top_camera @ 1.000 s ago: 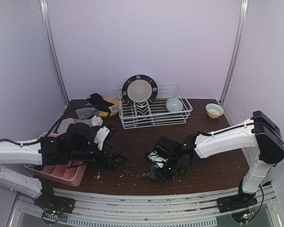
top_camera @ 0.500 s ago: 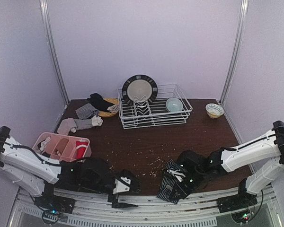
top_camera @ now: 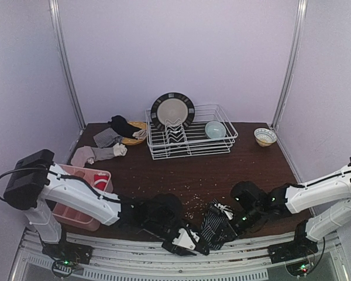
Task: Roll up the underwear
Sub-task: Roll the underwear at the center of the board.
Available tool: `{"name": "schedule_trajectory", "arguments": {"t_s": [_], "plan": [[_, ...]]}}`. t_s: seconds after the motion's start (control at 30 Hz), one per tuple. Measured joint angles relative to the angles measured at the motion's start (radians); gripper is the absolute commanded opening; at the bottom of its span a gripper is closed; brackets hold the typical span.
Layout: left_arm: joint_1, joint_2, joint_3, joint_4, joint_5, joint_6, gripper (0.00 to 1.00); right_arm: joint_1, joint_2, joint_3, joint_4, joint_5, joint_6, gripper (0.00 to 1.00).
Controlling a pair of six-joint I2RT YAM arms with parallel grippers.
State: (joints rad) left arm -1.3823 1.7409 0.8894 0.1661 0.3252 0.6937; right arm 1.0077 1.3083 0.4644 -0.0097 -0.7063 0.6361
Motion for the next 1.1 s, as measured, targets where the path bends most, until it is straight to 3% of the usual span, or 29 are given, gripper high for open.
{"name": "schedule_trajectory", "arguments": {"t_s": [0.17, 0.37, 0.63, 0.8, 0.9, 1.03, 1.1], "plan": [[0.000, 0.080, 0.051, -0.011, -0.005, 0.045, 0.53, -0.015, -0.002, -0.013, 0.003, -0.014, 0.000, 0.00], [0.010, 0.119, 0.067, -0.001, -0.024, 0.060, 0.62, -0.019, -0.001, -0.023, 0.007, -0.017, 0.000, 0.00], [0.020, 0.143, 0.089, 0.021, -0.064, 0.066, 0.63, -0.019, 0.002, -0.032, 0.016, -0.019, 0.000, 0.00], [0.020, 0.172, 0.111, 0.019, -0.084, 0.069, 0.49, -0.020, 0.005, -0.032, 0.019, -0.023, 0.000, 0.00], [0.022, 0.190, 0.128, 0.019, -0.091, 0.070, 0.24, -0.021, 0.005, -0.032, 0.021, -0.024, 0.000, 0.00], [0.030, 0.198, 0.137, 0.016, -0.106, 0.068, 0.04, -0.021, 0.005, -0.032, 0.023, -0.024, 0.001, 0.00], [0.035, 0.198, 0.138, 0.012, -0.107, 0.067, 0.00, -0.021, 0.004, -0.032, 0.027, -0.024, 0.001, 0.00]]}}
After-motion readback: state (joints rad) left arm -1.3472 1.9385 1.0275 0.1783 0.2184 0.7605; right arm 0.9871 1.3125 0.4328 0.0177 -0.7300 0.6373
